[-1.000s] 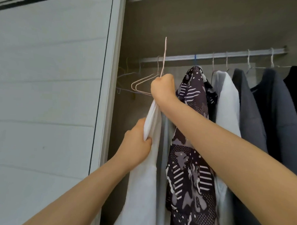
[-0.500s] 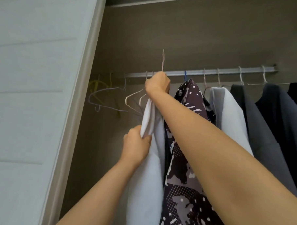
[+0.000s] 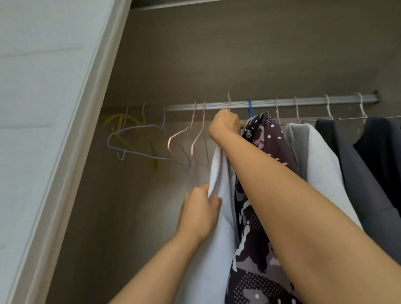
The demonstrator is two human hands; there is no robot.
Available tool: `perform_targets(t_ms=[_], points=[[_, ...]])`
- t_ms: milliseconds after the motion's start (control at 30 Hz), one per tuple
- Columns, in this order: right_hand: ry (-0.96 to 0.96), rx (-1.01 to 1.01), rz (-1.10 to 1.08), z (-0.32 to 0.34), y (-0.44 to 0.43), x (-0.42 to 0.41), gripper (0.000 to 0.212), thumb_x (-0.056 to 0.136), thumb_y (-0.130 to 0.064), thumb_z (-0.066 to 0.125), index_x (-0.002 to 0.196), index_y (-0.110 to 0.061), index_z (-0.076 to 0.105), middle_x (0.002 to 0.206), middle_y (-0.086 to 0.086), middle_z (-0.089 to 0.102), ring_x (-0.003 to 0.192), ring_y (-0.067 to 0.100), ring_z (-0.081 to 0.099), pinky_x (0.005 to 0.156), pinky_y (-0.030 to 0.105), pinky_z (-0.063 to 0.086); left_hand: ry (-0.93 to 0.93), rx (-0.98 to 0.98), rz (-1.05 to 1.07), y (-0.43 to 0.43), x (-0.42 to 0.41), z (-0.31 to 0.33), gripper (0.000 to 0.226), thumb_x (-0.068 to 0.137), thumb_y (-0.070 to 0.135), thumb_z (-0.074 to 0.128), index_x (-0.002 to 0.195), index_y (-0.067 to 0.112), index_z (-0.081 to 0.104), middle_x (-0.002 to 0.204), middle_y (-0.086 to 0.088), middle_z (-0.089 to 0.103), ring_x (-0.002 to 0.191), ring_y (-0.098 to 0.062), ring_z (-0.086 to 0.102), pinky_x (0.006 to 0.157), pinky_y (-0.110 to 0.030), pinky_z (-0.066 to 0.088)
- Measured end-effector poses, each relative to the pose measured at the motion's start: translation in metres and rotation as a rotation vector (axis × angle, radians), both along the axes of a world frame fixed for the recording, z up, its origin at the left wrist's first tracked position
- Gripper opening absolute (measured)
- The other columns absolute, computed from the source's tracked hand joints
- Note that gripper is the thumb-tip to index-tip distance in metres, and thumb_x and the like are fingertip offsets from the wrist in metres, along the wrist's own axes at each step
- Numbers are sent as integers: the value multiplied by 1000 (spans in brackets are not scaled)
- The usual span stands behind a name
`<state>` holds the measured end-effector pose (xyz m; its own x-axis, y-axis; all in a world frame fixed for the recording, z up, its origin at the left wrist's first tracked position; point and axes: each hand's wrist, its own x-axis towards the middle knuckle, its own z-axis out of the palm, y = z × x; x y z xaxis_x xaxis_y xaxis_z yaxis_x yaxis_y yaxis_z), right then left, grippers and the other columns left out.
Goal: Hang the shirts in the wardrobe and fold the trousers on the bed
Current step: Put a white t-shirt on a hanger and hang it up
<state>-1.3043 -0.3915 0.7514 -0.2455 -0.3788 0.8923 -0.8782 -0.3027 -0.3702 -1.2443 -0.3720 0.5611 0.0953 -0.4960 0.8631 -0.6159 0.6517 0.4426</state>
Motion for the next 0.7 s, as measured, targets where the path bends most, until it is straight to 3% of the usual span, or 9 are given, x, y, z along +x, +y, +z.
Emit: perform_targets(t_ms=[133, 233, 300, 400, 467, 700], points=[[165, 43, -150, -8, -3, 3, 31, 87, 6, 45, 108, -11, 61, 118, 13, 62, 109, 33, 55, 94, 41, 40, -10, 15, -12, -2, -2, -8, 16, 93, 18, 57, 84, 4, 56, 78, -13, 62, 77, -35, 56, 61, -33, 40], [250, 84, -227, -16, 0, 8, 40, 91, 8, 38, 123, -5, 58, 124, 17, 58, 114, 38, 46, 94, 45, 47, -5, 13, -1, -2, 0, -16, 25, 92, 17, 59, 71, 11, 47, 66, -2, 51, 68, -28, 44, 58, -32, 33], [313, 78, -290, -24, 5, 13, 40, 95, 4, 36, 128, -5, 57, 127, 18, 57, 118, 40, 42, 94, 49, 47, 9, 13, -7, 1, 2, -20, 26, 92, 16, 59, 69, 16, 47, 67, -1, 54, 67, -25, 48, 56, -31, 35], [402, 81, -407, -43, 11, 17, 39, 98, 0, 33, 132, 1, 53, 130, 25, 53, 120, 44, 42, 98, 55, 43, 7, -2, -16, 10, 6, -27, 8, 92, 20, 59, 89, 13, 60, 84, -6, 66, 80, -27, 61, 67, -35, 47], [440, 71, -472, -59, 15, 14, 40, 99, -3, 31, 135, 6, 46, 133, 29, 48, 122, 45, 42, 101, 56, 40, -17, 4, -2, 17, 9, -33, 11, 92, 22, 60, 99, 13, 62, 89, -5, 67, 85, -27, 61, 74, -37, 51], [570, -9, -480, -111, 43, -3, 56, 100, -22, 39, 147, 5, 24, 151, 29, 25, 138, 48, 25, 112, 60, 22, -66, 17, 38, 45, 22, -59, 24, 89, 10, 60, 112, 17, 62, 84, 2, 63, 83, -29, 60, 68, -35, 42]])
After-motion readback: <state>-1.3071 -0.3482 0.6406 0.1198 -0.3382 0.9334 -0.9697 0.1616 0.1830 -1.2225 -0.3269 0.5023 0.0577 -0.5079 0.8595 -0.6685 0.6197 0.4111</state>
